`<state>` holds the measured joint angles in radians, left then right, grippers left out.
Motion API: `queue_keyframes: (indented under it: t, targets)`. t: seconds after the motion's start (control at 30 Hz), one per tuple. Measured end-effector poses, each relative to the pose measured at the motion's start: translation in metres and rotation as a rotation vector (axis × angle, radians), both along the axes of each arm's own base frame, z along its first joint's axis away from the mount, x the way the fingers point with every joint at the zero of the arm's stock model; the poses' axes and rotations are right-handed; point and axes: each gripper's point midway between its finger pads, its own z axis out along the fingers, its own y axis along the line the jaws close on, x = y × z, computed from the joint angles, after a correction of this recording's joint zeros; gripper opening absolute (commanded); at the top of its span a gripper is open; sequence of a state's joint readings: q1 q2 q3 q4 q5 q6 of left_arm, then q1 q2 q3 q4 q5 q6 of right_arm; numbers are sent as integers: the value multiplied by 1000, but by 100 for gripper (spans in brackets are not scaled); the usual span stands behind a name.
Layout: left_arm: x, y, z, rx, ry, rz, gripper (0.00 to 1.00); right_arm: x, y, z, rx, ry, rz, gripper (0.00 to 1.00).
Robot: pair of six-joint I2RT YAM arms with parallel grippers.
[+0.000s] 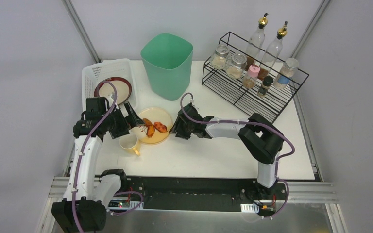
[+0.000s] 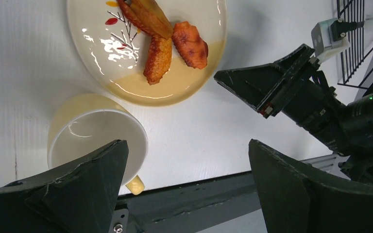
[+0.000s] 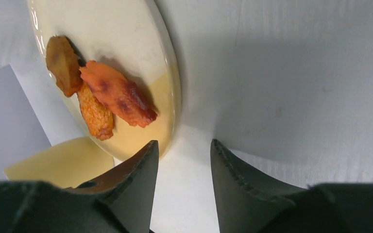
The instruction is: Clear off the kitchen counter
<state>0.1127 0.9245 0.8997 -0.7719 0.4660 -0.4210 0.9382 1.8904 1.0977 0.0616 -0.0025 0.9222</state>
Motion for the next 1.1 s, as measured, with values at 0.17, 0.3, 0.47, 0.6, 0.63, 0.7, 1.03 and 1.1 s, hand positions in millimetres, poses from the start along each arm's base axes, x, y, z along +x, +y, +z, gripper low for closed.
queue_keyframes:
  t: [0.17,0.3,0.47,0.6,0.63,0.7,1.03,1.1]
  targets:
    - [-5,-2,3,27,-40,-16,99,12,5,-1,5,-23,-44,42]
    - [-5,-3,3,35,-43,-23,99,21,11,-2,15,-36,-70,35]
    - [-5,-3,1,36,-38,-26,99,24,13,-5,20,-38,-91,25]
    - [-5,-4,1,36,-37,-31,99,24,12,-8,12,-38,-102,16]
    - [-5,-4,1,37,-37,-32,99,24,12,-8,11,-38,-103,14]
    - [-5,-4,1,36,-37,-31,99,24,12,-9,6,-39,-105,11]
    - [-5,-4,1,36,-35,-32,99,23,11,-11,7,-46,-101,0]
    - [-5,-4,1,35,-35,-32,99,21,9,-11,8,-50,-100,0]
